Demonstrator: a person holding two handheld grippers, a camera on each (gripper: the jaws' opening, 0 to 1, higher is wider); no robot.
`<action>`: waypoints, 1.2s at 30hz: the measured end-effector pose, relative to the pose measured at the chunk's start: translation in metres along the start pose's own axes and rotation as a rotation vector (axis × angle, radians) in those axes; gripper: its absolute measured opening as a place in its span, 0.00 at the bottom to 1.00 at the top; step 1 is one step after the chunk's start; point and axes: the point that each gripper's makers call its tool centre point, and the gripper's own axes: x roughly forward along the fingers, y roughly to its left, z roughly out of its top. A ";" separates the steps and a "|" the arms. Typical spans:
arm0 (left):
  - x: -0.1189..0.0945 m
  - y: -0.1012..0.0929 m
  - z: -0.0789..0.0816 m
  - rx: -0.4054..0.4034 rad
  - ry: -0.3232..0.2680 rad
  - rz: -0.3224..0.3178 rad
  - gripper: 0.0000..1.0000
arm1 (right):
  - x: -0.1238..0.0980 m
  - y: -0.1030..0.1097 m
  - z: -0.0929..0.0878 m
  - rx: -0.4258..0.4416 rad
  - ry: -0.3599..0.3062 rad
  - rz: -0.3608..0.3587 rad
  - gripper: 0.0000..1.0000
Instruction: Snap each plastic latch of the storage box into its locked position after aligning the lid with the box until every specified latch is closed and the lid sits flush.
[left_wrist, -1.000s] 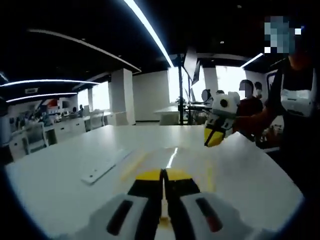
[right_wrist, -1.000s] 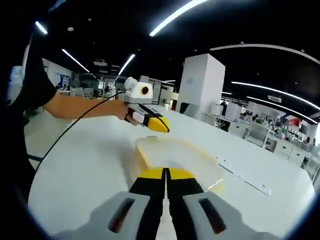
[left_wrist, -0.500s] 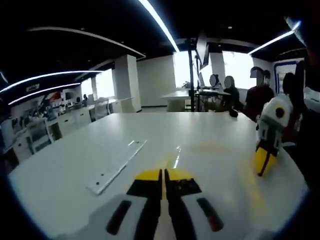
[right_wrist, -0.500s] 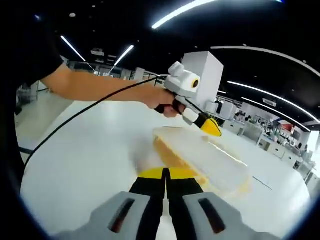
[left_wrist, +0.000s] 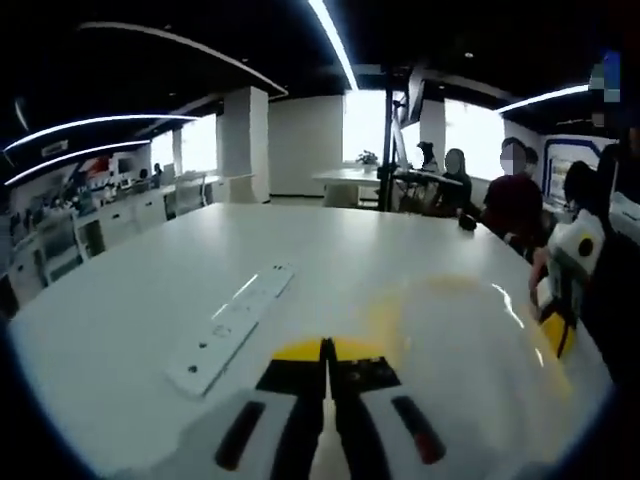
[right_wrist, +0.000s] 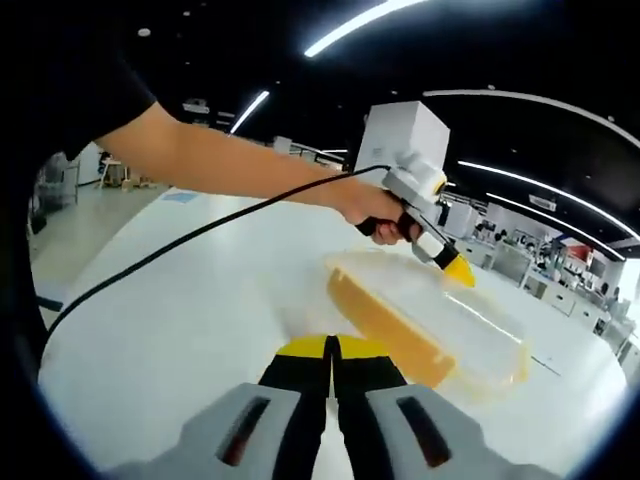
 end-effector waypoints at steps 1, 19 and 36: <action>0.000 0.003 -0.001 0.001 0.004 -0.005 0.00 | 0.000 0.000 0.000 0.006 0.003 0.000 0.00; 0.026 -0.034 -0.054 -0.044 -0.002 -0.461 0.00 | 0.011 -0.002 0.010 0.077 0.106 0.038 0.00; 0.025 -0.038 -0.051 -0.129 -0.006 -0.499 0.00 | 0.019 -0.014 0.002 0.018 0.232 0.079 0.00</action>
